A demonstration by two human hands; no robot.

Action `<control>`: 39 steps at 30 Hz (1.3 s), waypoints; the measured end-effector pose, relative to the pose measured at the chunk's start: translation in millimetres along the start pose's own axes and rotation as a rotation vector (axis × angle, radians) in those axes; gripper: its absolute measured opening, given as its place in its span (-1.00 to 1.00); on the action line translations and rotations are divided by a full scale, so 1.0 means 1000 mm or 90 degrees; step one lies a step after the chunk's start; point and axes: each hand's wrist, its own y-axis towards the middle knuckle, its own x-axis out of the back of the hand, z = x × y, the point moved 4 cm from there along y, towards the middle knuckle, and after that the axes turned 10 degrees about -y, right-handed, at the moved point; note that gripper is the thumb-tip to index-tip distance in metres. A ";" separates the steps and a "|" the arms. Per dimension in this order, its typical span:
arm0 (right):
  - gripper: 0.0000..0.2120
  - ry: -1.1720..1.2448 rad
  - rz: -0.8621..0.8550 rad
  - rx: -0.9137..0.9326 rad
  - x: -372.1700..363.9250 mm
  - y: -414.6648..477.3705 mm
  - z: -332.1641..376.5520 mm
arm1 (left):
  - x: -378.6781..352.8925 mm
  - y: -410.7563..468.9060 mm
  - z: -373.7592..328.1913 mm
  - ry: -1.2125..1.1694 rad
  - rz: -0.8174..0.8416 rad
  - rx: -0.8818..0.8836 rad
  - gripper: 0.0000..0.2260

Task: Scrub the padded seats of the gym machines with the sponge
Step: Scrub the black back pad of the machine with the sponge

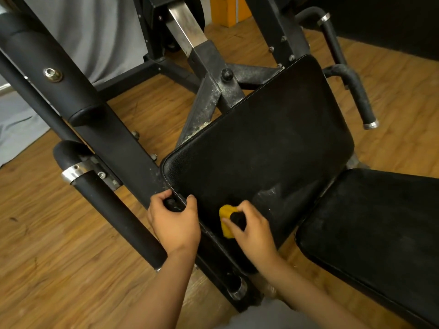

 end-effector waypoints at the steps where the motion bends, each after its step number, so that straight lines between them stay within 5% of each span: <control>1: -0.78 -0.018 0.012 0.023 0.002 0.002 -0.002 | 0.000 0.000 -0.001 0.000 0.001 -0.003 -0.68; 4: -0.76 -0.062 -0.052 0.029 0.018 0.018 -0.022 | 0.000 0.001 -0.001 -0.001 0.001 -0.006 -0.69; 12: -0.77 -0.057 -0.204 -0.373 0.054 0.037 -0.098 | 0.000 0.001 -0.001 0.002 0.003 -0.016 -0.71; 16: -0.79 -0.051 -0.212 -0.314 0.037 0.020 -0.062 | -0.001 0.001 -0.002 0.003 0.003 -0.023 -0.72; 23: -0.78 -0.013 -0.054 -0.186 0.000 -0.030 -0.049 | 0.000 0.001 -0.001 -0.001 0.005 -0.021 -0.70; 31: -0.78 -0.004 -0.179 -0.369 0.018 -0.027 -0.073 | 0.000 -0.002 -0.007 0.016 0.011 -0.011 -0.70; 39: -0.82 0.066 -0.025 -0.433 0.002 -0.073 -0.066 | 0.001 -0.002 -0.009 0.023 0.020 -0.023 -0.70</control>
